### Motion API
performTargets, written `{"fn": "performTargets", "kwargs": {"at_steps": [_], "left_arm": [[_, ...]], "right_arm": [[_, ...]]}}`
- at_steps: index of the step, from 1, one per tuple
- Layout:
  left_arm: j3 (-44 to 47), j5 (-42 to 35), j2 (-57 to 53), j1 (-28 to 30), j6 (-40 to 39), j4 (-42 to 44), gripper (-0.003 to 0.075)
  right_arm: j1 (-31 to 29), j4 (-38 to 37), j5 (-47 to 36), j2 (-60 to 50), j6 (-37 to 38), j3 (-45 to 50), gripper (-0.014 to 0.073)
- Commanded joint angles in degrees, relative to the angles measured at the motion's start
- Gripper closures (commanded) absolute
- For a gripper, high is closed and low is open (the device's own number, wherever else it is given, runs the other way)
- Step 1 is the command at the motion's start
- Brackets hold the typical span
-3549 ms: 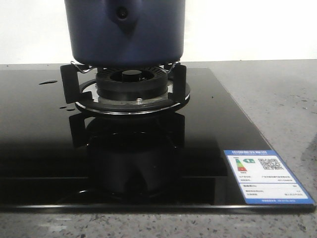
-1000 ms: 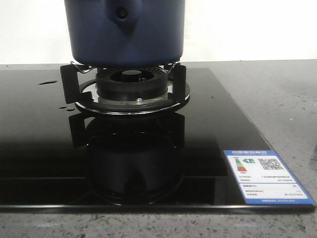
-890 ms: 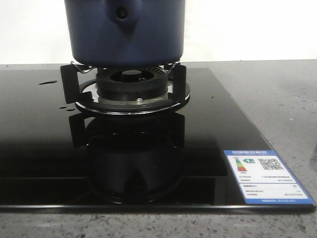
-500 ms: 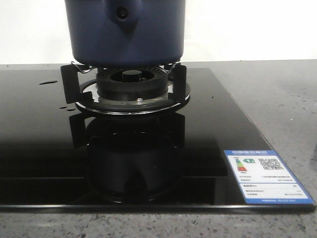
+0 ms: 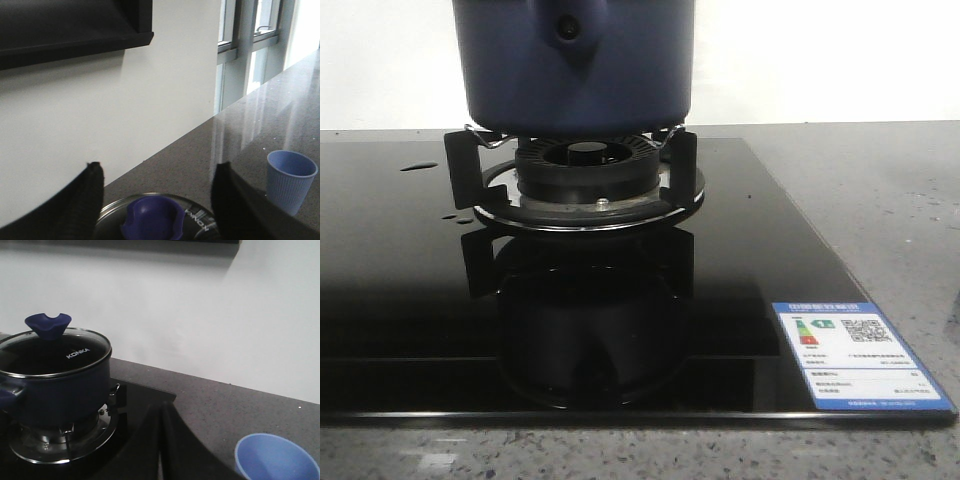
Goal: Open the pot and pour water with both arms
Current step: 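Lower the glass lid back onto the pot with the left gripper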
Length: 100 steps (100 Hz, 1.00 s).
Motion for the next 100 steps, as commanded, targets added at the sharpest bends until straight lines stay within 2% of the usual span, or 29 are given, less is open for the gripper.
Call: {"fn": "performTargets", "kwargs": {"at_steps": [1, 9, 23, 41, 66, 81, 100], "left_arm": [[0.59, -1.75, -7.03, 1.17, -8.64, 5.19, 0.0443], [3.81, -3.09, -12.05, 1.83, -11.39, 7.65, 0.0547], [12.41, -8.35, -21.45, 2.29, -11.54, 10.25, 0.0741], [25.94, -17.28, -34.66, 2.29, -11.62, 10.98, 0.0739], [40.70, -18.19, -47.14, 2.29, -11.62, 10.98, 0.0739], [45.86, -18.18, -50.61, 2.29, -11.62, 10.87, 0.0739], [46.88, -17.34, -51.04, 2.29, -11.62, 7.86, 0.0739]], "right_arm": [[1.02, 1.43, -1.34, 0.42, -0.37, -1.55, 0.0660], [2.26, -0.43, -1.19, 0.42, -0.50, -1.55, 0.0660], [4.79, -3.26, -0.97, 0.29, -3.14, -1.55, 0.0660], [6.21, -4.05, -1.27, -3.31, -4.44, 0.65, 0.0659], [6.21, -3.94, -2.47, -16.52, -4.44, 9.33, 0.0659], [6.21, -3.83, -2.01, -23.26, -4.44, 11.81, 0.0660], [6.21, -3.27, -1.32, -24.22, -4.44, 11.80, 0.0660]]}}
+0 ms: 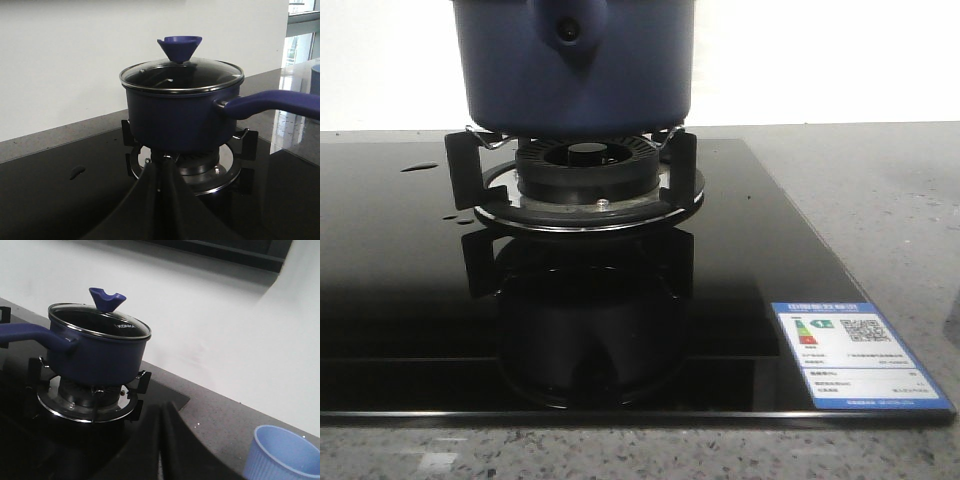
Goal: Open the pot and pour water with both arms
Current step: 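Lower the glass lid back onto the pot with the left gripper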
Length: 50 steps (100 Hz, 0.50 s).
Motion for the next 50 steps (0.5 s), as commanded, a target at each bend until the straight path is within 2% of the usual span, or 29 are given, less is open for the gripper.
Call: {"fn": "performTargets", "kwargs": {"at_steps": [1, 50], "left_arm": [[-1.38, -0.78, 0.40, 0.10, -0.67, -4.16, 0.0739], [-1.38, -0.78, 0.40, 0.10, -0.67, -5.01, 0.0739]], "right_arm": [[0.06, 1.93, -2.67, -0.73, -0.65, -1.25, 0.0660], [0.06, 1.93, -2.64, -0.73, -0.65, -1.25, 0.0660]]}}
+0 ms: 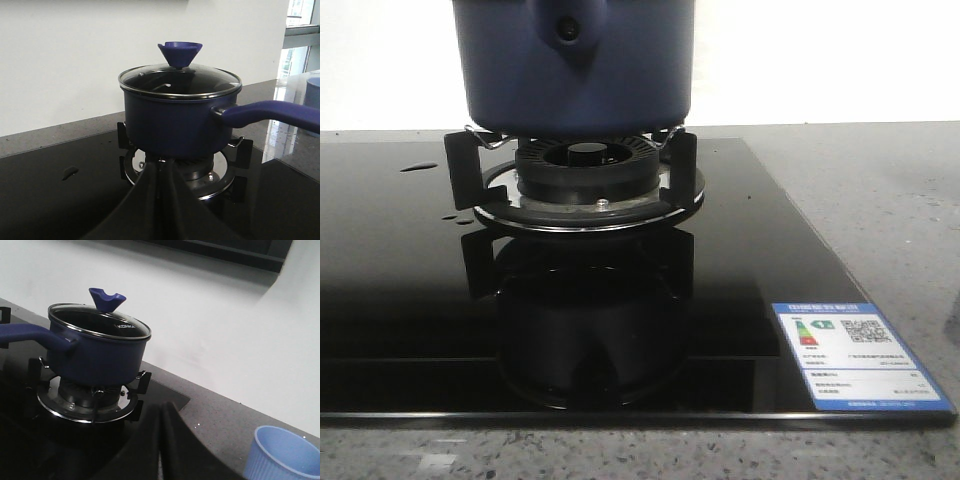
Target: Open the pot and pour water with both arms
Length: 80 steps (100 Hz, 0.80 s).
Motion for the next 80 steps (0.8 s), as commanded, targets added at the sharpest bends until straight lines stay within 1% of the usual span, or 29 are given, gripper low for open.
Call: {"fn": "performTargets", "kwargs": {"at_steps": [1, 16, 23, 30, 36, 41, 42, 43, 44, 45, 46, 47, 48, 49, 50, 51, 52, 53, 54, 55, 56, 57, 58, 59, 60, 61, 65, 68, 80], "left_arm": [[-1.60, -0.78, 0.40, 0.10, -0.67, -2.37, 0.0739], [-1.60, -0.78, 0.40, 0.10, -0.67, -2.23, 0.0739], [-1.60, -3.18, 0.40, 0.15, -0.67, -2.07, 0.0739], [-1.60, -6.37, 0.40, 0.15, -0.67, 0.68, 0.0739], [-1.60, -9.62, 0.00, 0.15, -3.07, 7.39, 0.0739], [-1.60, -12.47, -0.42, 0.15, -10.42, 16.99, 0.0739], [-1.60, -12.87, -0.52, 0.15, -13.50, 18.70, 0.0739], [-1.60, -13.59, -0.64, 0.15, -15.18, 22.41, 0.0739], [-1.60, -13.90, -0.64, 0.15, -18.79, 24.42, 0.0739], [-1.60, -14.51, -0.64, 0.15, -20.72, 28.77, 0.0739], [-1.60, -14.80, -0.75, 0.15, -24.81, 31.09, 0.0739], [-1.60, -15.04, -0.74, 0.15, -26.94, 35.90, 0.0739], [-1.60, -15.47, -0.74, 0.15, -29.11, 38.37, 0.0739], [-1.60, -15.66, -0.74, 0.15, -33.65, 40.88, 0.0739], [-1.60, -15.84, -0.74, 0.15, -36.00, 45.99, 0.0739], [-1.60, -16.03, -0.74, 0.15, -40.79, 48.56, 0.0739], [-1.60, -16.03, -0.74, 0.15, -43.24, 53.79, 0.0739], [-1.60, -16.03, -0.74, 0.15, -48.07, 56.41, 0.0739], [-1.60, -16.03, -0.74, 0.15, -50.39, 61.63, 0.0739], [-1.60, -16.03, -0.74, 0.15, -52.68, 64.21, 0.0739], [-1.52, -16.03, -0.74, 0.15, -57.09, 66.67, 0.0739], [-1.52, -16.03, -0.74, 0.15, -59.21, 71.16, 0.0739], [-1.40, -16.03, -0.74, 0.15, -63.16, 73.24, 0.0739], [-1.28, -16.03, -0.74, 0.15, -64.93, 77.09, 0.0739], [-1.29, -16.03, -0.74, 0.15, -68.06, 78.88, 0.0739], [-0.97, -16.17, -0.74, 0.15, -69.45, 82.11, 0.0739], [-0.23, -16.70, -0.74, 0.15, -75.05, 87.65, 0.0739], [0.86, -17.37, -0.74, 0.15, -76.33, 89.67, 0.0739], [6.90, -22.79, -2.01, 0.15, -76.33, 88.73, 0.0739]], "right_arm": [[0.06, 1.93, -2.64, -0.73, -0.63, -1.25, 0.0660], [0.06, 1.93, -2.64, -0.73, -0.63, -1.25, 0.0660], [0.06, 1.93, -2.64, -0.73, -0.63, -1.25, 0.0660], [0.06, 1.93, -2.64, -0.73, -0.63, -1.25, 0.0660], [0.06, 1.93, -2.64, -0.73, -0.63, -1.25, 0.0660], [0.06, 1.93, -2.64, -0.73, -0.63, -1.25, 0.0660], [0.06, 1.93, -2.64, -0.73, -0.63, -1.25, 0.0660], [0.06, 1.93, -2.64, -0.73, -0.63, -1.25, 0.0660], [0.06, 1.93, -2.64, -0.73, -0.63, -1.25, 0.0660], [0.06, 1.93, -2.64, -0.73, -0.63, -1.25, 0.0660], [0.06, 1.93, -2.64, -0.73, -0.63, -1.25, 0.0660], [0.06, 1.93, -2.64, -0.73, -0.63, -1.25, 0.0660], [0.06, 1.93, -2.64, -0.73, -0.63, -1.25, 0.0660], [0.06, 1.93, -2.64, -0.73, -0.63, -1.25, 0.0660], [0.06, 1.93, -2.64, -0.73, -0.63, -1.25, 0.0660], [0.06, 1.93, -2.64, -0.73, -0.63, -1.25, 0.0660], [0.06, 1.93, -2.64, -0.73, -0.63, -1.25, 0.0660], [0.06, 1.93, -2.64, -0.73, -0.63, -1.25, 0.0660], [0.06, 1.93, -2.64, -0.73, -0.63, -1.25, 0.0660], [0.06, 1.93, -2.64, -0.73, -0.63, -1.25, 0.0660], [0.06, 1.93, -2.64, -0.73, -0.63, -1.25, 0.0660], [0.06, 1.93, -2.64, -0.73, -0.63, -1.25, 0.0660], [0.06, 1.93, -2.64, -0.73, -0.63, -1.25, 0.0660], [0.06, 1.93, -2.64, -0.73, -0.63, -1.25, 0.0660], [0.06, 1.93, -2.64, -0.73, -0.63, -1.25, 0.0660], [0.06, 1.93, -2.64, -0.73, -0.63, -1.25, 0.0660], [0.06, 1.93, -2.64, -0.73, -0.63, -1.25, 0.0660], [0.06, 1.93, -2.64, -0.73, -0.63, -1.25, 0.0660], [0.06, 1.93, -2.64, -0.73, -0.63, -1.25, 0.0660]]}}
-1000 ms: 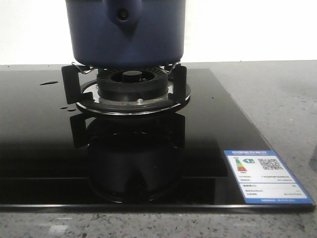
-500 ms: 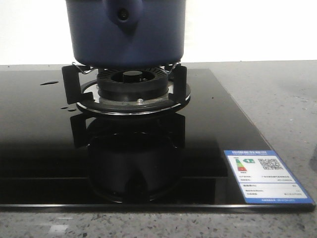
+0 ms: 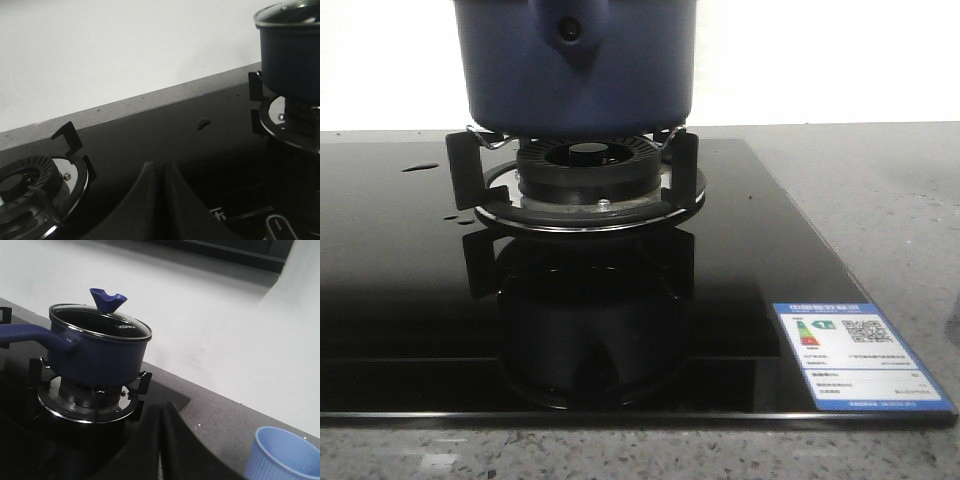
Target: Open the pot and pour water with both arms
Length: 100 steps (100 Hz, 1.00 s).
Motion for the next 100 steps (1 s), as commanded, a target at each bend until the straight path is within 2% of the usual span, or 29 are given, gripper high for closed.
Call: {"fn": "performTargets", "kwargs": {"at_steps": [1, 16, 32, 42, 52, 76, 100], "left_arm": [[2.95, -8.55, -0.62, 0.15, -4.03, 2.93, 0.0739], [11.03, -10.68, -5.29, 0.15, -4.03, -1.04, 0.0739], [15.81, -7.68, -9.80, 0.15, -4.03, -2.12, 0.0739], [15.82, 1.89, -11.94, 0.25, -4.03, -2.12, 0.0739], [15.82, 7.67, -13.62, 1.19, -4.03, -2.12, 0.0739], [15.82, 8.49, -16.52, 4.60, -3.65, -4.21, 0.0739], [15.82, 8.67, -17.82, 5.59, -3.65, -5.80, 0.0739]], "right_arm": [[0.06, 1.83, -2.68, -0.73, -0.53, -1.25, 0.0660], [0.06, 1.83, -2.68, -0.73, -0.53, -1.25, 0.0660], [0.06, 1.83, -2.68, -0.73, -0.53, -1.25, 0.0660], [0.06, 1.83, -2.68, -0.73, -0.53, -1.25, 0.0660], [0.06, 1.83, -2.68, -0.73, -0.53, -1.25, 0.0660], [0.06, 1.83, -2.68, -0.73, -0.53, -1.25, 0.0660], [0.06, 1.83, -2.58, -0.73, -0.53, -1.25, 0.0660]]}}
